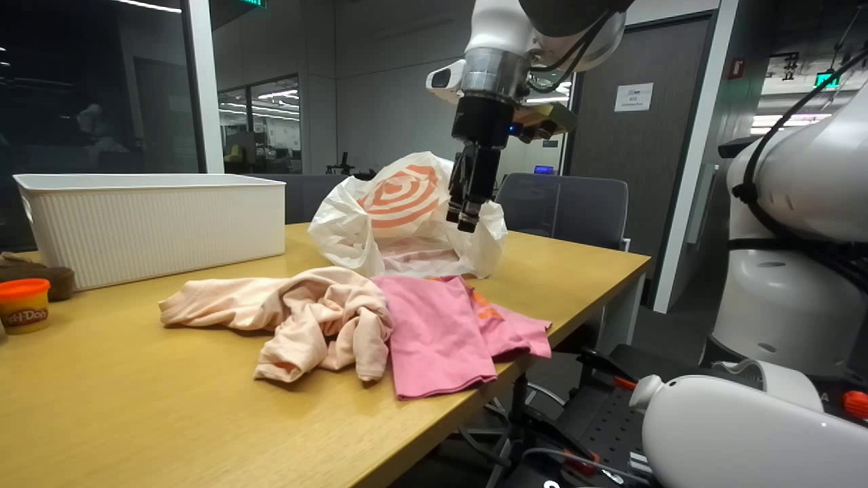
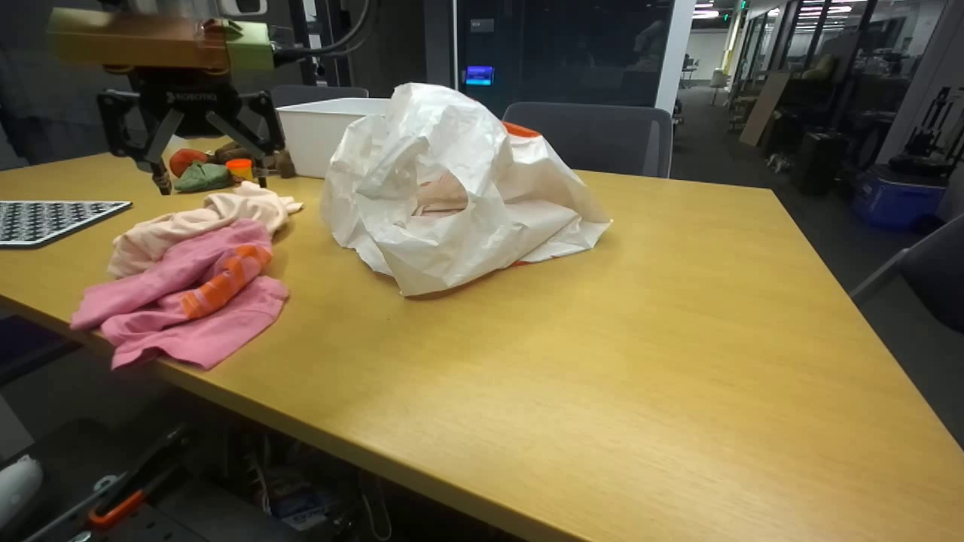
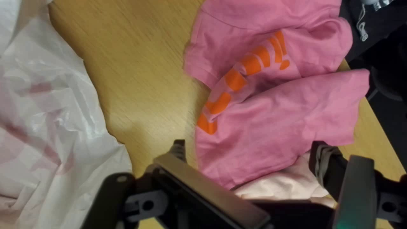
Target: Put the t-shirts in the plastic bag.
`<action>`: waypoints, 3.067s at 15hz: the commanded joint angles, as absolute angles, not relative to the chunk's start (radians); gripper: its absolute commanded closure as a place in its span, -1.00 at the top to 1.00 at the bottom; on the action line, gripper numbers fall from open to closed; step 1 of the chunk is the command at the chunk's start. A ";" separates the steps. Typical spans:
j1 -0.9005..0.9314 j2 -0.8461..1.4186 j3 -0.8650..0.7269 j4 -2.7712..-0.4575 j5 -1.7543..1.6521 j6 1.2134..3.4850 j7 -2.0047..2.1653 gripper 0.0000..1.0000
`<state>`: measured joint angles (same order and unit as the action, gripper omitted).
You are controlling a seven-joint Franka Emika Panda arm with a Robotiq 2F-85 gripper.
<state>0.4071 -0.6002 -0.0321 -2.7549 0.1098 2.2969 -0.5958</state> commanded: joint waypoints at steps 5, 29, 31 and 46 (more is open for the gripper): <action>0.381 -0.525 -0.033 -2.746 0.128 2.374 -0.626 1.00; 0.356 -0.202 0.081 -2.752 0.370 2.406 -0.617 -0.72; 0.348 -0.217 0.092 -2.750 0.347 2.422 -0.598 -0.95; 0.207 -0.364 0.054 -2.721 0.187 2.706 -0.392 -0.97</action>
<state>0.2483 -0.4014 0.0442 -2.7381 0.2694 2.5922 -0.4804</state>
